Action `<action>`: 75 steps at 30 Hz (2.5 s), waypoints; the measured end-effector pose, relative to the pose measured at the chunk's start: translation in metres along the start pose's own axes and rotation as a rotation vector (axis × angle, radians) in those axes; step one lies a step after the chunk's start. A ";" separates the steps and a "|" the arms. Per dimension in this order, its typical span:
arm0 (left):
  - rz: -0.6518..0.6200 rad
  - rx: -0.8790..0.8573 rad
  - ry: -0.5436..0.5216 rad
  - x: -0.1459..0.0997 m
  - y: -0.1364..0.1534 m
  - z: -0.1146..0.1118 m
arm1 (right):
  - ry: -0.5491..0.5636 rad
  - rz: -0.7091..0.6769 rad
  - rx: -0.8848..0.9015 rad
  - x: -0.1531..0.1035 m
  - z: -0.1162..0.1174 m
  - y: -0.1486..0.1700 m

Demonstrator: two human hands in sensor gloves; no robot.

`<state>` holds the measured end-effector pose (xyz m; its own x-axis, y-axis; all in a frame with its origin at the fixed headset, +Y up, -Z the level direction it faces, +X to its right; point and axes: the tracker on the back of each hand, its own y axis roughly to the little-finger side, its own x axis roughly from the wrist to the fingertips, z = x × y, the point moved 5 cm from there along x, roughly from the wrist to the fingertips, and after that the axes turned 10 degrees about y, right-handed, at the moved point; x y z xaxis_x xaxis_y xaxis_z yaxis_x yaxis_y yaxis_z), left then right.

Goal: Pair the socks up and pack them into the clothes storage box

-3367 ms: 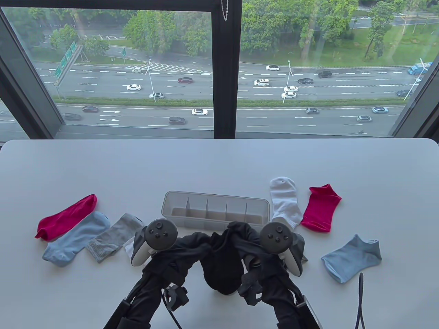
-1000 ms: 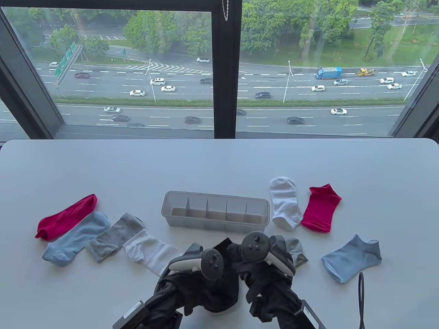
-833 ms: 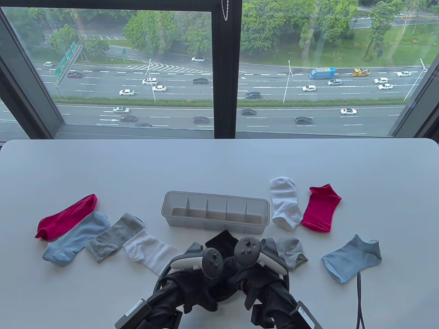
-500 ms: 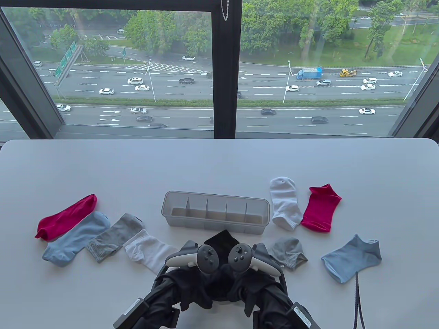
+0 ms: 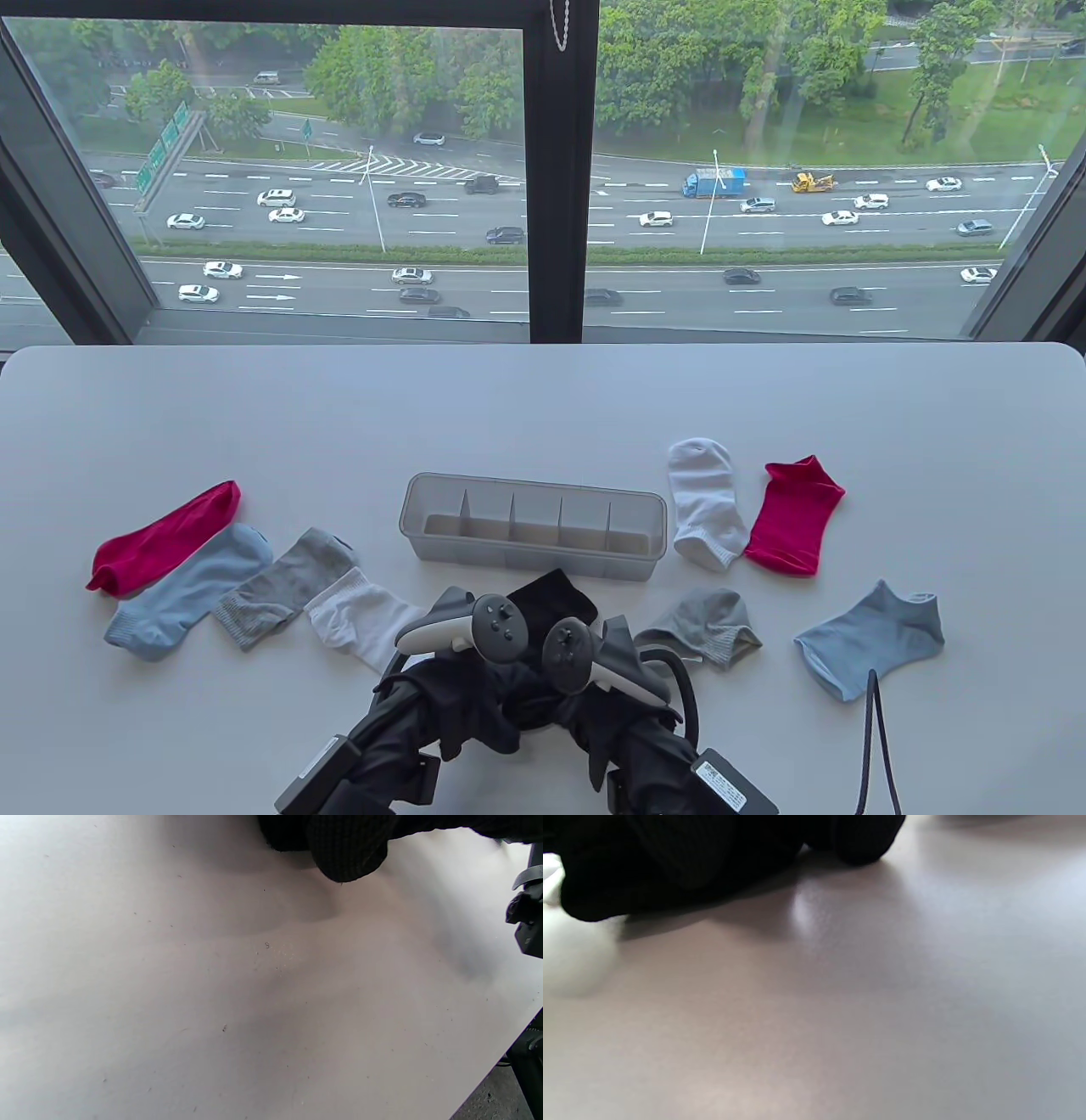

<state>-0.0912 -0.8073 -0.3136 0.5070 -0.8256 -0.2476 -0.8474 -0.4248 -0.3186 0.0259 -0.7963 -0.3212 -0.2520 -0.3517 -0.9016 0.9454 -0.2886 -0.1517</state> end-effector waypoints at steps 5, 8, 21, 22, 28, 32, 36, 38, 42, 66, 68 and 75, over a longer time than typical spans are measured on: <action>-0.013 -0.015 -0.158 -0.006 0.001 0.013 | -0.043 0.036 0.294 0.000 -0.003 0.016; -0.037 -0.065 -0.161 -0.006 0.003 0.013 | -0.107 0.002 0.353 -0.001 0.000 0.015; -0.026 -0.046 -0.347 -0.011 -0.007 0.021 | -0.127 0.099 0.532 0.003 0.002 0.027; -0.022 -0.042 -0.392 -0.013 -0.007 0.023 | -0.124 0.104 0.555 0.003 0.001 0.028; -0.053 -0.080 -0.366 -0.012 -0.002 0.022 | -0.114 0.011 0.446 0.002 -0.001 0.021; -0.097 -0.131 -0.383 -0.012 -0.004 0.022 | -0.097 0.036 0.416 0.003 -0.001 0.019; -0.067 -0.089 -0.361 -0.010 -0.007 0.019 | -0.130 0.054 0.522 0.003 0.002 0.022; -0.057 -0.079 -0.429 -0.013 -0.008 0.023 | -0.130 0.061 0.549 0.004 0.001 0.025; -0.074 -0.102 -0.382 -0.010 -0.006 0.021 | -0.156 0.030 0.545 0.003 0.003 0.023; -0.071 -0.075 -0.358 -0.004 -0.013 0.015 | -0.116 0.050 0.585 0.003 -0.002 0.025; -0.032 -0.040 -0.374 -0.004 -0.014 0.015 | -0.135 0.034 0.621 0.004 -0.002 0.023; 0.014 0.033 -0.484 -0.012 -0.015 0.023 | -0.093 0.008 0.547 0.000 -0.007 0.014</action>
<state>-0.0808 -0.7829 -0.3266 0.5178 -0.5604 -0.6464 -0.8529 -0.3968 -0.3392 0.0410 -0.7942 -0.3260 -0.2856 -0.4254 -0.8588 0.7080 -0.6975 0.1101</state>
